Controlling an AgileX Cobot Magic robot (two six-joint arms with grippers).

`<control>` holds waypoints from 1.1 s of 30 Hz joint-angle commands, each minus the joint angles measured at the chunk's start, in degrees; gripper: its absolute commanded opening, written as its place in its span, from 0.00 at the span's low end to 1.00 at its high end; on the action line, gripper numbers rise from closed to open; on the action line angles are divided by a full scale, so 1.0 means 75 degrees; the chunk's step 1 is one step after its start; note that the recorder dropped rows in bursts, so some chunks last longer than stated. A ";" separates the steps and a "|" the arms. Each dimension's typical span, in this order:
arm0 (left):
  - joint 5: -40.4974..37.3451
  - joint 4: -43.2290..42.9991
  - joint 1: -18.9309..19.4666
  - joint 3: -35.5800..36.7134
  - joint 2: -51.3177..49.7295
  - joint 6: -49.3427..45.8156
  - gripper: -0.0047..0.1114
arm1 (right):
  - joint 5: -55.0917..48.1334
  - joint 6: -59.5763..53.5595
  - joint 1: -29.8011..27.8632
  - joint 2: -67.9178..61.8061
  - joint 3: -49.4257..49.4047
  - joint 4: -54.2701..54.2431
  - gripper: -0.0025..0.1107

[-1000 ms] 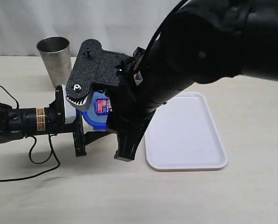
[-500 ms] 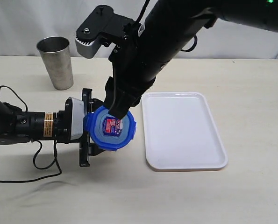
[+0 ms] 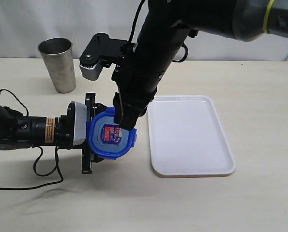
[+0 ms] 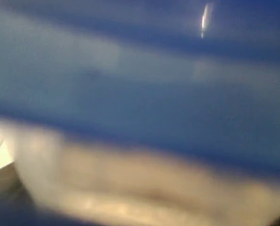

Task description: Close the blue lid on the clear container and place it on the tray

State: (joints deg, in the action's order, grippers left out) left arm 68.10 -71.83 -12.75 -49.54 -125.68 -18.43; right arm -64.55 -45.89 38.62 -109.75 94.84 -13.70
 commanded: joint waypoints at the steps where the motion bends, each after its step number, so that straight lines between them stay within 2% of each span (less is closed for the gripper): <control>1: 0.0249 0.0317 -0.0029 0.0005 0.0091 0.0495 0.04 | -0.0203 -0.0009 0.0016 -0.0322 -0.0045 -0.0316 0.31; 6: 0.0249 0.0302 -0.0029 0.0005 0.0091 0.0914 0.04 | -0.0175 0.0436 0.0016 -0.0768 -0.0045 0.0235 0.31; 16: 0.0249 0.0287 -0.0029 0.0005 0.0091 0.1316 0.04 | -0.0650 0.0068 0.0003 -0.1135 -0.0045 -0.0432 0.31; 22: 0.0249 0.0270 -0.0029 0.0005 0.0091 0.1333 0.04 | -0.0185 0.0344 0.0003 -0.0940 -0.0031 0.0283 0.31; 25: 0.0249 0.0378 -0.0029 0.0005 0.0091 0.1793 0.04 | 0.0318 0.0745 0.0003 -0.0598 -0.0031 0.0877 0.31; 33: 0.0249 0.0981 0.0017 0.0005 0.0091 0.3927 0.04 | 0.0916 0.1521 -0.0275 0.0184 -0.0031 0.1092 0.31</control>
State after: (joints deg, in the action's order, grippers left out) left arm 66.96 -65.99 -12.65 -49.63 -125.68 2.96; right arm -58.51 -37.27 37.70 -109.17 95.48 -8.23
